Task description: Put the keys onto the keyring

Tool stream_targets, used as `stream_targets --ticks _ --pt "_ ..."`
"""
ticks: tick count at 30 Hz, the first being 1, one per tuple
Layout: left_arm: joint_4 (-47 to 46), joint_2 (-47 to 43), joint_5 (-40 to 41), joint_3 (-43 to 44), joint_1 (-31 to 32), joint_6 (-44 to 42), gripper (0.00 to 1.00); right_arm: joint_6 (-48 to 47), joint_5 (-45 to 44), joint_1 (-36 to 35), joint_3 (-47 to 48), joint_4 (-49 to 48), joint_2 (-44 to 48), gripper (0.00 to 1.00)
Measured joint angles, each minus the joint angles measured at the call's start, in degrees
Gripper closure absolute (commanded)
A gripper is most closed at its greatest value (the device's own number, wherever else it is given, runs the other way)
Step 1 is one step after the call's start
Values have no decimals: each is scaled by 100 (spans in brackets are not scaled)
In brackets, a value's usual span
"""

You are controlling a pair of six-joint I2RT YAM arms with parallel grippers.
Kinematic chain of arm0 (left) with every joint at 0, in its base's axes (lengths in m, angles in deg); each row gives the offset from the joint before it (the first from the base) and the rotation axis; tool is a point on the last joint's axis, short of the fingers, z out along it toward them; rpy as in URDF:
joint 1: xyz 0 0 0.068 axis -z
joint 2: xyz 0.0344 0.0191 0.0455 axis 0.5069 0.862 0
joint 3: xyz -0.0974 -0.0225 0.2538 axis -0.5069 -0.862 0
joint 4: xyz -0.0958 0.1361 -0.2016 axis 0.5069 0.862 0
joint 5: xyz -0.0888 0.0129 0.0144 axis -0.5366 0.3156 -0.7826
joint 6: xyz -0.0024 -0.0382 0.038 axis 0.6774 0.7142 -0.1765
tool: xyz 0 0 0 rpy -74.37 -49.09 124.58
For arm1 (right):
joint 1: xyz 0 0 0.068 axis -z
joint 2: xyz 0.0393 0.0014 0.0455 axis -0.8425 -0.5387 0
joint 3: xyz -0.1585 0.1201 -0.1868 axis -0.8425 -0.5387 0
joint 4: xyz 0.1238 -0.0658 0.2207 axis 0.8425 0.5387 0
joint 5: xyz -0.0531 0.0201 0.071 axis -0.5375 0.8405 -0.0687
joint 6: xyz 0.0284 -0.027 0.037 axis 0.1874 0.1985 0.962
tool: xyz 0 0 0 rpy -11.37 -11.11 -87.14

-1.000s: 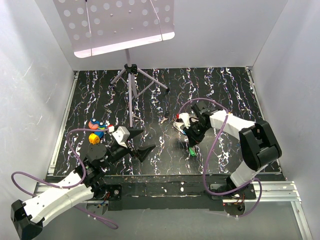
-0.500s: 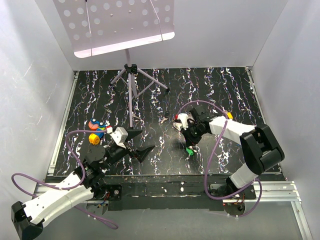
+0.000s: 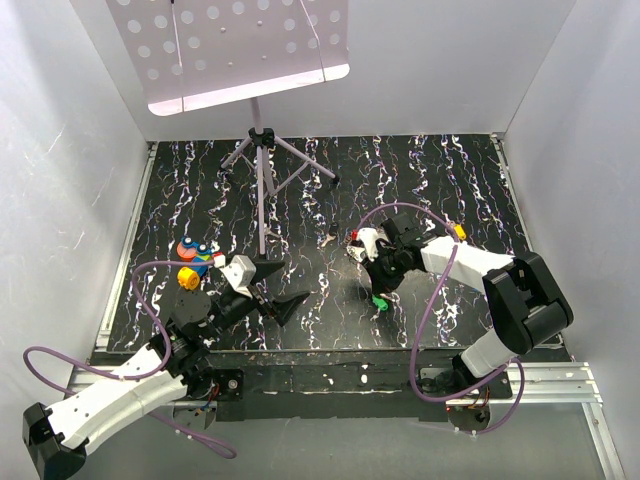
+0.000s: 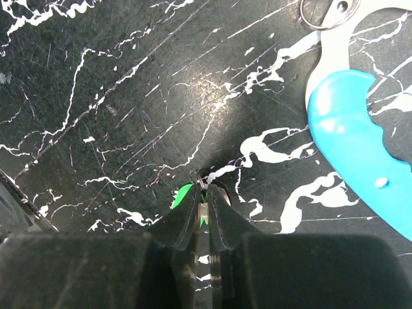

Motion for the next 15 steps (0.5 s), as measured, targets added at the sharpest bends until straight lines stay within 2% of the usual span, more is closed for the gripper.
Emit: stream_targets --ticks 10,15 --pt "2 -11 -9 0 0 9 2 7 4 37 76 190 -2 61" --pt "2 -48 -13 0 0 20 2 -13 116 221 326 409 11 54"
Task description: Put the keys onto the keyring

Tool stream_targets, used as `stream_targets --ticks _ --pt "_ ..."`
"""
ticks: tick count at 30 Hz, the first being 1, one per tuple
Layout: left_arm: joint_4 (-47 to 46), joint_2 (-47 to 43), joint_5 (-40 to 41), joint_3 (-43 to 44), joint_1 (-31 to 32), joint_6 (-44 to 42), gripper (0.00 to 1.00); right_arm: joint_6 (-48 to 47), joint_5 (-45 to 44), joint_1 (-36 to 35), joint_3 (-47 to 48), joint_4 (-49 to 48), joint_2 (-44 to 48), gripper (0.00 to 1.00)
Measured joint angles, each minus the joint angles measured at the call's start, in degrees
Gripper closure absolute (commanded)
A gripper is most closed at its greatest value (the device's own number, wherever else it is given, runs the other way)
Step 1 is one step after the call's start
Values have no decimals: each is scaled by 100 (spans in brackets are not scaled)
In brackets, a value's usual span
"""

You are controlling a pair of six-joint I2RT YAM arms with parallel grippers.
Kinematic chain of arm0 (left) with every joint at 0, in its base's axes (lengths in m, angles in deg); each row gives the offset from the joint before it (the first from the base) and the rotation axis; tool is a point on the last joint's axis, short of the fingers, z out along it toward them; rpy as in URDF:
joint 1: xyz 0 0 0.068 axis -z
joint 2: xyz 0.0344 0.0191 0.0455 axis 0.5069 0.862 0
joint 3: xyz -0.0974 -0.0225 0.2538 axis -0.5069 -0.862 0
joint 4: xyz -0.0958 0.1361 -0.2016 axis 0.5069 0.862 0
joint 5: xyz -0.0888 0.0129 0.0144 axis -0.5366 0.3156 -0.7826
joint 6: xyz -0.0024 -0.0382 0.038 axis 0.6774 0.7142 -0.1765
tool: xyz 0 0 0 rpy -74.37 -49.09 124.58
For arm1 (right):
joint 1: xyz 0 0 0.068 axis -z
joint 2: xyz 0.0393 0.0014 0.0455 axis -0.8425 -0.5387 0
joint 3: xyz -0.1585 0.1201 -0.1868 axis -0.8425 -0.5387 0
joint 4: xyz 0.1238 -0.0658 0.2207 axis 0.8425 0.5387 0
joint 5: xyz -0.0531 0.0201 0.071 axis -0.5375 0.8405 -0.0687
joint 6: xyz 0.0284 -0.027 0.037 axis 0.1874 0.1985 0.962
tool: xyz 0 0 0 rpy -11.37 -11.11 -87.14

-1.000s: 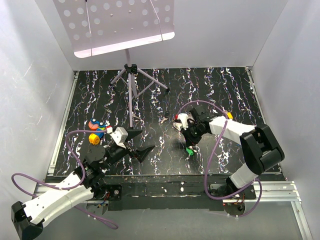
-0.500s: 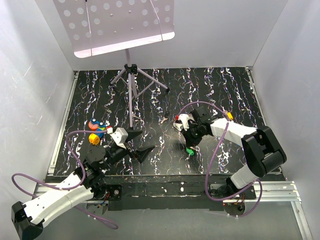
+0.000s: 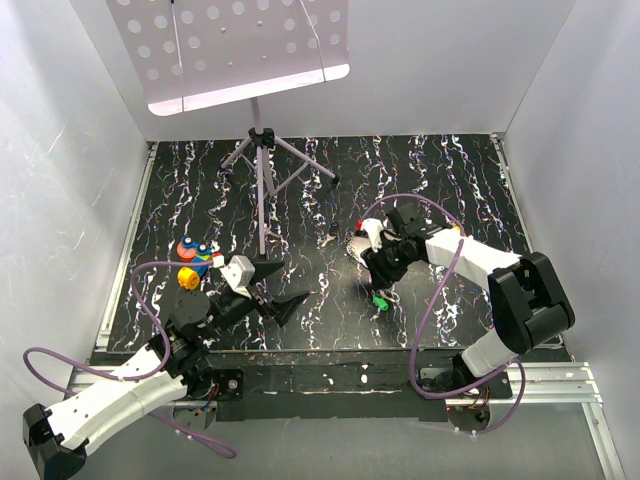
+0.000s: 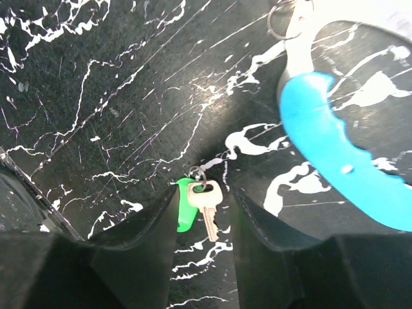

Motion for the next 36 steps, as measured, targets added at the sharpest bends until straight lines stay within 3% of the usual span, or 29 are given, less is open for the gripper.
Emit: stream_targets --ticks 7,13,22,30,36 --pt "-2 -22 -11 0 0 31 2 -247 437 328 483 459 149 53" --pt "0 48 -13 20 0 219 2 -549 1309 813 1019 1045 170 54" --pt "101 957 -13 509 -7 1023 2 -531 2634 1659 1287 1351 428 54" --pt "216 1891 -286 962 -326 1751 2 223 3077 2068 984 999 481 46" --pt "262 2583 -879 1082 -1108 2402 2 1060 2872 2667 984 507 367 45"
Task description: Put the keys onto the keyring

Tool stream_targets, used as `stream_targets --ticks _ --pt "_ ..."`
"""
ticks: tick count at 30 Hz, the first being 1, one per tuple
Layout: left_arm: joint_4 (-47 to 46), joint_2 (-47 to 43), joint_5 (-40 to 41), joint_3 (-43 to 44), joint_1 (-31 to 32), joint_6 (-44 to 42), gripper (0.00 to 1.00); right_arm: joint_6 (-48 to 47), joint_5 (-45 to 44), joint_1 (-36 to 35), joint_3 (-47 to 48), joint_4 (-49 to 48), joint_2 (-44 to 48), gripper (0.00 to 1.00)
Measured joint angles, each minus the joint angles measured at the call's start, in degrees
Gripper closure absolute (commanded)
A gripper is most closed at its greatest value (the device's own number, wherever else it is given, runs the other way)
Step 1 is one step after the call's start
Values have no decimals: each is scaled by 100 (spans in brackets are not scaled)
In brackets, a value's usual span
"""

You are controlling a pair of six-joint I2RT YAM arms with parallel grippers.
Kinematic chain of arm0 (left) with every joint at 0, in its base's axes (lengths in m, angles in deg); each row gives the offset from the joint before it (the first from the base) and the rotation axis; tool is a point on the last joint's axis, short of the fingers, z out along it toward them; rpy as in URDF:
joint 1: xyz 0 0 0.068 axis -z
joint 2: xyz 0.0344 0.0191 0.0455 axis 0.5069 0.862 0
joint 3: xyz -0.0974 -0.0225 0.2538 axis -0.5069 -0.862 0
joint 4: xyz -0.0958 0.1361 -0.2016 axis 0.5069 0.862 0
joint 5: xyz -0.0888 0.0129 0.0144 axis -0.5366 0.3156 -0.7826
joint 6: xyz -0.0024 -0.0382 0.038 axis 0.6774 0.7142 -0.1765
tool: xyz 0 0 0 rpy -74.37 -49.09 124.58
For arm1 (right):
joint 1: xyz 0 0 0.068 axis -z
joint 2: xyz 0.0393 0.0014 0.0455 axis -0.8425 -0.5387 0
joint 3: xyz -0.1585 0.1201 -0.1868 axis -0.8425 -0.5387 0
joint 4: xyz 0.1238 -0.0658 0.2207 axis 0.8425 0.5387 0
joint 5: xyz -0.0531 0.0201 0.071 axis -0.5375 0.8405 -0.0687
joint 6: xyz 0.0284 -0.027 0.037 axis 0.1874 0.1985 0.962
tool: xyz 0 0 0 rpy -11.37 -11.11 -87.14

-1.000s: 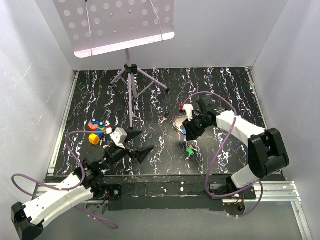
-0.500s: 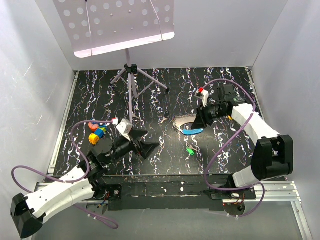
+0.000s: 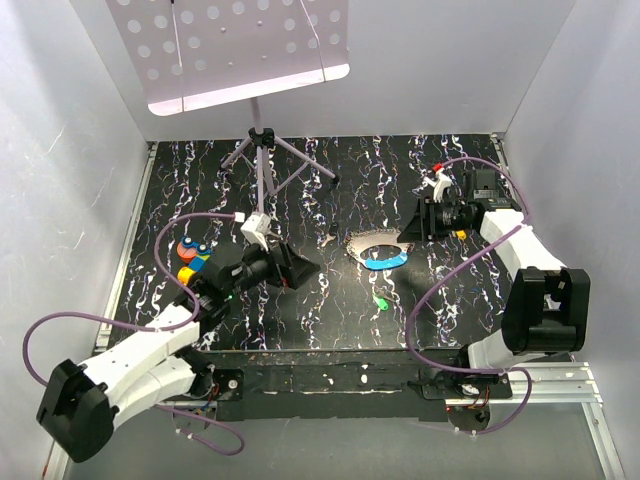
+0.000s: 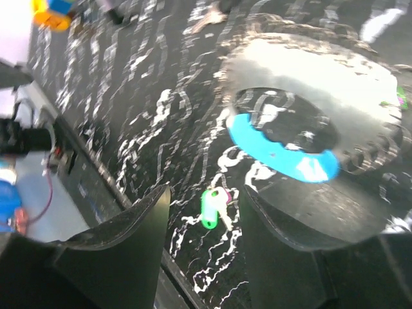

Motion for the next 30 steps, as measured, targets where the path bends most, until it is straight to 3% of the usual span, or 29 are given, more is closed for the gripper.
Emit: stream_targets --ticks 8,17,30 --pt "258 986 -485 358 -577 372 2 693 -1338 341 483 66 -741 49" --pt "568 1451 -577 490 -726 396 2 101 -874 599 1366 774 -1779 51" --pt "833 1384 -531 553 -901 120 2 17 -1513 601 1840 885 -2511 60"
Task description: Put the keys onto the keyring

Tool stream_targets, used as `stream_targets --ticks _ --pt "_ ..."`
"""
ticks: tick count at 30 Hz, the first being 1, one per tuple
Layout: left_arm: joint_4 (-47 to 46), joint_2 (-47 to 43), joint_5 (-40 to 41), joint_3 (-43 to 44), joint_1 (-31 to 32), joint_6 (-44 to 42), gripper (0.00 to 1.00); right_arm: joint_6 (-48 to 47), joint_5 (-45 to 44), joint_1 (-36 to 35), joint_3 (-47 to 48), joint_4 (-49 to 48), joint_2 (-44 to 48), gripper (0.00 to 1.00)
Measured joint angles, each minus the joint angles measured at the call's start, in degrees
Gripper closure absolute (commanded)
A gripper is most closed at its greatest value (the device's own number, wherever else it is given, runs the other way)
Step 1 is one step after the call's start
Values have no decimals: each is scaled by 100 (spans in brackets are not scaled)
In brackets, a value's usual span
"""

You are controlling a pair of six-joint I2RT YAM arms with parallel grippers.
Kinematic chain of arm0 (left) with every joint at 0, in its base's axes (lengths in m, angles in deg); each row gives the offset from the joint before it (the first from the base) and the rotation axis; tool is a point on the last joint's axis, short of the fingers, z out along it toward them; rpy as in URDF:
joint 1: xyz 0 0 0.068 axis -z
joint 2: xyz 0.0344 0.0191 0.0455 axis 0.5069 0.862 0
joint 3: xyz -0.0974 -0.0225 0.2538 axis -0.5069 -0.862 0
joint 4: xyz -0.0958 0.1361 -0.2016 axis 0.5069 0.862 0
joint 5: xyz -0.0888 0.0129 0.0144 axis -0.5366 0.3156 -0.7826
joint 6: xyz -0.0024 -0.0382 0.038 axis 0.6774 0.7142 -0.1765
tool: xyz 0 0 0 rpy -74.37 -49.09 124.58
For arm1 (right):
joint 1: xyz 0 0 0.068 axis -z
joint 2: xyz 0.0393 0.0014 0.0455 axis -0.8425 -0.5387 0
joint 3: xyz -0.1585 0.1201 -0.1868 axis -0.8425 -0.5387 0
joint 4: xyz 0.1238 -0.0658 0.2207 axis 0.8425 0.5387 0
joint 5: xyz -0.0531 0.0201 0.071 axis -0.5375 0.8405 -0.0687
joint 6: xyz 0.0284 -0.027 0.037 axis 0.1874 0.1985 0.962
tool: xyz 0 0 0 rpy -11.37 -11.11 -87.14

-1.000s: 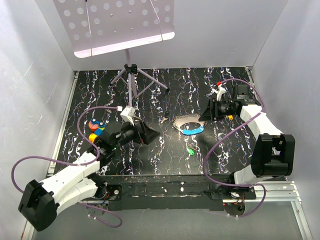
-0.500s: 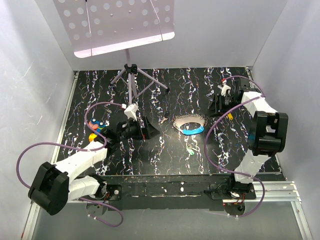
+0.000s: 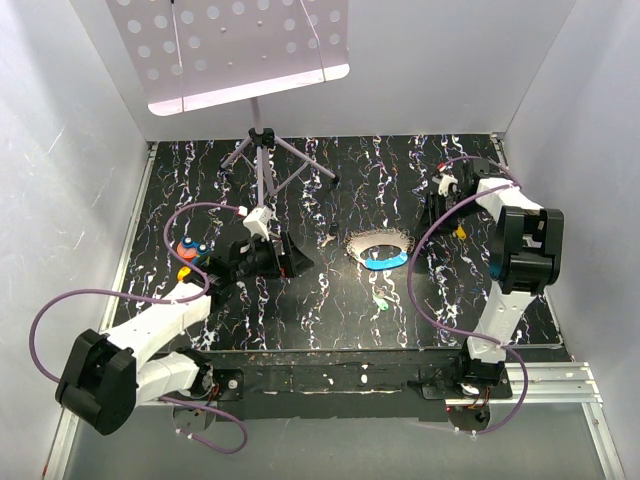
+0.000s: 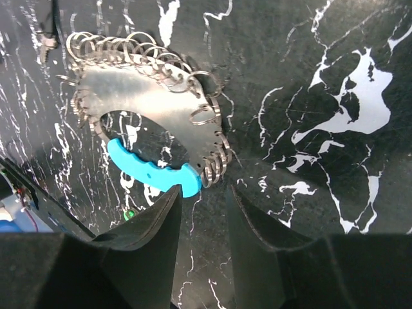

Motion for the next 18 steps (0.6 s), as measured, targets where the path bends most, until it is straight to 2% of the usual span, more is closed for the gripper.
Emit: stream_targets --ticks 4,12,18 --pt "-22 -149 0 -70 -35 0 2 136 -39 0 48 55 -354 60" --pt "-66 -240 -4 -133 -59 7 3 297 -37 0 793 247 -944 61" --pt "-72 -256 -26 -144 -59 11 4 44 55 0 1353 603 -1123 60"
